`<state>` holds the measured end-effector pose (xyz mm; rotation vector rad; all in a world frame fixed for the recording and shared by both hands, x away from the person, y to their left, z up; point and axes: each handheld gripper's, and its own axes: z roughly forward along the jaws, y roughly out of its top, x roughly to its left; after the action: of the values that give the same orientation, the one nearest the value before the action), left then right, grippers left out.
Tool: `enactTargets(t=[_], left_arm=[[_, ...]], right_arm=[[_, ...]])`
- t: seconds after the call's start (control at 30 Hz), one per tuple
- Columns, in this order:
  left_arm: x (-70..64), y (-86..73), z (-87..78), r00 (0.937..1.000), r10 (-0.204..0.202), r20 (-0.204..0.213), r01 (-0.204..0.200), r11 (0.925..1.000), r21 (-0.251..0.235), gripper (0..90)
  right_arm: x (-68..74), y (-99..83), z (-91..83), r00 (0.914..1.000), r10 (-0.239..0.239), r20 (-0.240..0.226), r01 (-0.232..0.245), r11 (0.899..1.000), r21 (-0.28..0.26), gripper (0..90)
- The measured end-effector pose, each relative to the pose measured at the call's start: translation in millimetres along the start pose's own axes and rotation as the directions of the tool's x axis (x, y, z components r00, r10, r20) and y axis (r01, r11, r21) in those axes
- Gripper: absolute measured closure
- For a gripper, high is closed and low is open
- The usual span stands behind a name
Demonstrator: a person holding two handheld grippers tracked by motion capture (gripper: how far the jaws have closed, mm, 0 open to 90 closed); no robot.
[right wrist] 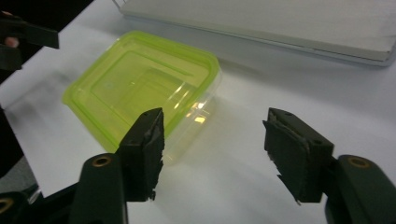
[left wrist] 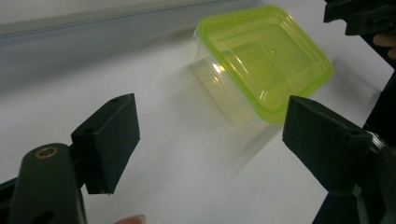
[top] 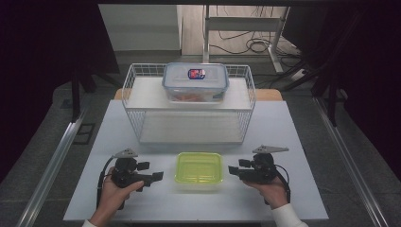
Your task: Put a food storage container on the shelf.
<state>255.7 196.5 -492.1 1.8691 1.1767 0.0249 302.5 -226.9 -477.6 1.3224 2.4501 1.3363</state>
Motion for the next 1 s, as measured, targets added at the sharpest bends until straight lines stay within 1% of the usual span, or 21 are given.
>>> enactTargets(t=[0.1,0.23,0.27,0.3,0.33,0.5,0.57,0.63,0.7,0.77,0.83,0.87,0.93,0.97,1.0], left_arm=[[0.3,2.7,3.8,0.9997,-0.024,-0.001,0.024,0.9997,-0.011,17.7],[-1.5,8.5,10.7,0.9994,-0.034,0.002,0.034,0.9993,-0.015,17.5],[-3.7,12.1,14.0,0.9991,-0.041,0.014,0.041,0.999,-0.019,17.6],[-3.7,12.1,14.0,0.9991,-0.041,0.014,0.041,0.999,-0.019,17.6],[-4.9,14.0,16.3,0.9992,-0.038,0.015,0.038,0.9991,-0.02,17.6],[-6.8,21.6,30.6,0.9979,-0.057,0.031,0.058,0.9983,-0.007,18.8],[-5.5,23.3,37.5,0.9943,-0.094,0.05,0.094,0.9956,0.003,20.2],[-2.5,25.1,44.9,0.9881,-0.135,0.074,0.134,0.9908,0.021,21.6],[-0.5,26.4,52.7,0.9827,-0.16,0.094,0.156,0.9867,0.044,23.6],[0.4,26.8,58.4,0.9773,-0.186,0.103,0.182,0.9823,0.047,25.0],[3.6,27.0,62.9,0.9744,-0.198,0.107,0.191,0.9791,0.069,26.6],[3.9,26.7,64.3,0.9726,-0.205,0.109,0.198,0.9777,0.069,27.7],[4.0,26.2,67.0,0.9697,-0.212,0.122,0.203,0.9756,0.085,28.9],[3.2,25.9,68.3,0.9689,-0.212,0.127,0.202,0.9751,0.092,29.9],[3.2,25.5,69.2,0.9703,-0.204,0.13,0.192,0.9763,0.1,31.4]], right_arm=[[0.1,0.5,0.2,0.9997,0.007,-0.024,-0.007,1.0,-0.006,35.5],[0.4,0.5,2.7,0.9995,0.011,-0.03,-0.011,1.0,-0.004,34.1],[0.9,0.6,3.6,0.9993,0.016,-0.035,-0.016,1.0,-0.011,33.8],[0.9,0.6,3.6,0.9993,0.016,-0.035,-0.016,1.0,-0.011,33.8],[2.1,1.3,4.1,0.9989,0.016,-0.044,-0.016,1.0,-0.015,33.6],[2.1,2.5,7.2,0.9984,0.02,-0.053,-0.021,1.0,-0.02,33.5],[1.7,2.8,8.3,0.9984,0.024,-0.052,-0.025,1.0,-0.014,33.6],[1.9,2.7,9.7,0.9982,0.028,-0.053,-0.029,1.0,-0.013,33.8],[1.9,2.4,10.9,0.9982,0.029,-0.052,-0.03,1.0,-0.008,34.2],[2.2,1.9,12.0,0.9983,0.027,-0.051,-0.028,1.0,-0.006,34.9],[2.5,1.9,12.9,0.9981,0.026,-0.056,-0.027,1.0,-0.005,35.8],[3.0,2.1,13.1,0.9977,0.035,-0.059,-0.035,0.999,0.004,36.2],[3.1,1.8,14.7,0.9976,0.039,-0.058,-0.039,0.999,0.007,36.9],[2.9,1.8,15.2,0.9976,0.038,-0.058,-0.037,0.999,0.007,37.4],[2.9,1.8,15.8,0.9973,0.04,-0.061,-0.04,0.999,0.009,37.9]])
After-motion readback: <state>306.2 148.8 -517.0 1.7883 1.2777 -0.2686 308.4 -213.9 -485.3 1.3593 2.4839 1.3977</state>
